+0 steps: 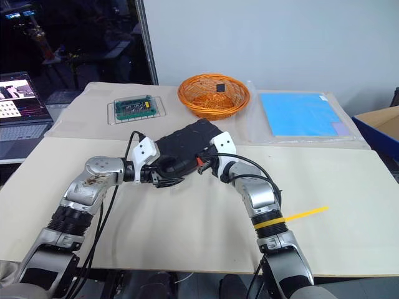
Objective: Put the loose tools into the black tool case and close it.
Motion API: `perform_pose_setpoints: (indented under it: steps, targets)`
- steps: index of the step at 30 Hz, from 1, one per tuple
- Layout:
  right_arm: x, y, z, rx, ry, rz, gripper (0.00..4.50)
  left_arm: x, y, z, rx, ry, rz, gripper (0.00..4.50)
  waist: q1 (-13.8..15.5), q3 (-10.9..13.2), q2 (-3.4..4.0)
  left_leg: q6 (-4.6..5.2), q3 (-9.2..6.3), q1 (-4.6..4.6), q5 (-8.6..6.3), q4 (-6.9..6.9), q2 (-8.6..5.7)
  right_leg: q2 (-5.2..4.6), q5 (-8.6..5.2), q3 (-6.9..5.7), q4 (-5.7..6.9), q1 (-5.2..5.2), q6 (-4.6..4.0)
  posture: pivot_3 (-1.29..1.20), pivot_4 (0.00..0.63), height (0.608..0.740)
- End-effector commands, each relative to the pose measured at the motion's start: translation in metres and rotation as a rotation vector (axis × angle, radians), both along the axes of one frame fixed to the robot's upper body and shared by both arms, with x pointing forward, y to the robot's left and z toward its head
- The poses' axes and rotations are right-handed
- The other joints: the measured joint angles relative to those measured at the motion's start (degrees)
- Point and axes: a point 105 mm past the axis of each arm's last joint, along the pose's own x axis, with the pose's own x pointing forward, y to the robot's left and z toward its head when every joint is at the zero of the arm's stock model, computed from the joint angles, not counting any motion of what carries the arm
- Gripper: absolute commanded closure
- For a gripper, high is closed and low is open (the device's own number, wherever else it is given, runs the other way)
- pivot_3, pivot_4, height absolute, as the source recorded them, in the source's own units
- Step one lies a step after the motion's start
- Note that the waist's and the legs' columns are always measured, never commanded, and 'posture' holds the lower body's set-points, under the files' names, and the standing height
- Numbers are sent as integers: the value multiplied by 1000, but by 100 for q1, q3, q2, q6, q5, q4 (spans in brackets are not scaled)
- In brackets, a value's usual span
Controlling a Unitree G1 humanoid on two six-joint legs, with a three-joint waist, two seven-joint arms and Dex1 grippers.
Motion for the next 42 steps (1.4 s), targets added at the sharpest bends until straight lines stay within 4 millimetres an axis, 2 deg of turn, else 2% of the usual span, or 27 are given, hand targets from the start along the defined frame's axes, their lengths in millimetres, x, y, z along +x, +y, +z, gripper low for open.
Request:
perform_pose_setpoints:
  steps: [1, 6, 19, 22, 28, 30, 32, 34, 36, 39, 42]
  targets:
    - [-3, -12, -39, -72, 146, -43, 4448, -4, 7, -30, 52, 114, 34, 0, 0, -3, 0, 0, 0, 1, 0, 0, 0, 0, -1, 0, 0, 1, -2, 0, 150, 740]
    - [-5, -13, -44, -94, 192, -46, 4448, -3, 7, -31, 53, 115, 36, 0, 0, -18, -1, -1, 1, 10, 0, -1, 0, -1, -2, 0, 0, 5, -3, 0, 150, 740]
    - [-8, -19, -41, -107, 207, -48, 4448, -4, 6, -32, 47, 115, 34, 0, 5, -28, 0, -4, 3, 18, -2, -6, 1, -7, -10, 0, -3, 8, -9, 0, 150, 740]
    - [-9, -19, -24, -29, 161, -34, 4448, -5, 7, -30, 31, 105, 34, 0, 7, -28, 0, -4, 4, 18, -2, -8, 1, -9, -10, 0, -5, 8, -10, 0, 150, 740]
    - [-7, -19, -33, -87, 172, -19, 4448, -7, 7, -31, 27, 107, 36, 0, -1, -24, 10, -3, 14, 13, -2, -12, 0, -13, -9, 3, -8, 0, -11, 0, 150, 740]
    - [-4, -15, -19, -46, 102, -17, 4448, -6, 7, -30, 20, 103, 40, 0, -7, -24, 10, -3, 13, 13, -2, -12, 1, -12, -11, 2, -9, 0, -7, 0, 150, 740]
    - [-4, -12, 7, 67, 22, -10, 4448, -7, 8, -27, 7, 99, 40, 0, -5, -22, 10, -4, 14, 13, -3, -13, 1, -12, -13, 3, -11, -1, -5, 0, 150, 740]
    - [-7, -15, 19, 79, -43, -4, 4448, -7, 8, -27, 3, 100, 41, 0, 3, -19, 12, -4, 13, 5, -3, -14, 1, -12, -15, 3, -10, -4, 0, 0, 150, 740]
    - [-11, -19, 23, 69, -66, -1, 4448, -7, 8, -28, 4, 100, 42, 0, 8, -15, 13, -2, 14, -30, -1, -14, 0, -12, -1, 3, -9, -13, 0, 0, 150, 740]
    - [-24, -24, 26, 64, -63, 17, 4448, -7, 8, -29, 4, 100, 44, 0, 20, -15, 12, 0, 14, -35, 0, -12, -2, -10, 10, 3, -12, -13, 25, 0, 150, 740]
    - [-35, -29, 20, 51, -33, 20, 3697, -5, 7, -30, 5, 99, 45, 0, 35, -15, 12, 1, 10, -37, 0, -15, -1, -7, 4, 2, -14, -13, 27, 0, 150, 740]
